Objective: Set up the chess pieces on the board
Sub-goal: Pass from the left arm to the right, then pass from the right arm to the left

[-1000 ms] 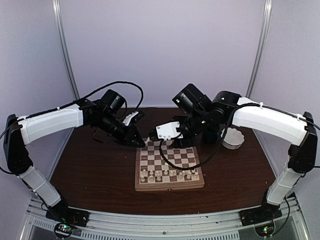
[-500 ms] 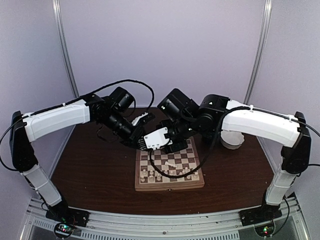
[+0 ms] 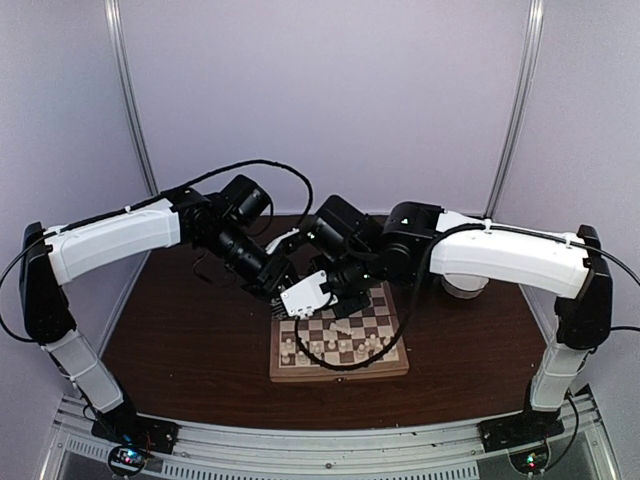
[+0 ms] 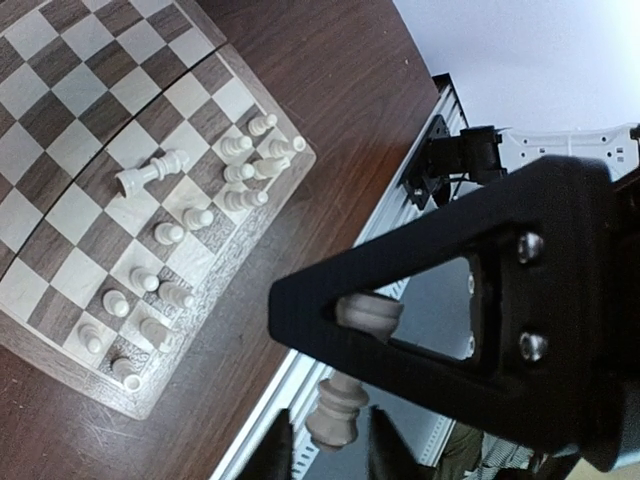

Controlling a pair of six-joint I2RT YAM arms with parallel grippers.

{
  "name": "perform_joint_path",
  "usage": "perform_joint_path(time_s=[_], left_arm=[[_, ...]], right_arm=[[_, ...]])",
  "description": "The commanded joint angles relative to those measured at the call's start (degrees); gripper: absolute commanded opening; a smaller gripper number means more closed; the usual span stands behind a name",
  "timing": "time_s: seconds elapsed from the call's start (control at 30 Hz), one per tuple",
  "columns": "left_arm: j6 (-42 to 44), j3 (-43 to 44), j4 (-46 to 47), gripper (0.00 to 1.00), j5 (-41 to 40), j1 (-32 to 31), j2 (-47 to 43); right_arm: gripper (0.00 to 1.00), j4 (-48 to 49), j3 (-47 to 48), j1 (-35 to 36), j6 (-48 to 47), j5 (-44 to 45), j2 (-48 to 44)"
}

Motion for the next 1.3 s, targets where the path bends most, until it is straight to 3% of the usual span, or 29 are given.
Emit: perform_joint_path(time_s=[0.0, 0.1, 0.17, 0.23, 0.33, 0.47, 0.7, 0.93, 1.13, 1.27], left_arm=[[1.76, 1.39, 0.9, 0.35, -4.06, -0.14, -2.27], [0.1, -6.2, 13.95, 0.42, -9.33, -0.72, -8.4], [-0.68, -13.37, 26.89, 0.53, -15.52, -2.59, -13.93], [-0.59, -18.33, 37.21, 0.56, -20.4, -3.88, -18.25], [-0.55, -21.45, 42.95, 0.56, -24.91, -4.39, -19.88], [-1.04, -22.17, 47.02, 0.56, -24.17, -4.48, -18.82], [-3.38, -19.93, 48.77, 0.55, -18.94, -4.58, -14.58], [-5.33, -18.65, 50.8, 0.46, -15.05, -4.53, -12.2], [-8.68, -20.7, 55.79, 0.49, -15.71, -4.53, -14.16], [-9.67, -19.72, 53.95, 0.46, -14.16, -4.53, -13.83]], right_arm=[[0.1, 0.42, -0.95, -0.2, 3.11, 1.45, -1.2], [0.08, -0.3, -1.08, -2.49, 9.34, -5.49, -3.13], [0.08, -0.85, -0.8, -5.58, 15.62, -14.43, -4.34], [0.08, -0.81, -1.18, -9.21, 21.64, -26.72, -5.33], [0.09, 0.98, -3.56, -13.23, 27.75, -38.19, -6.66], [0.1, 3.31, -6.37, -15.78, 31.86, -45.98, -7.43], [0.1, 5.76, -7.34, -17.17, 34.82, -50.07, -7.05], [0.11, 6.64, -7.18, -17.74, 36.47, -50.89, -6.65], [0.11, 7.03, -7.35, -18.34, 36.9, -49.97, -6.64], [0.11, 7.74, -7.53, -19.04, 37.66, -49.97, -7.06]])
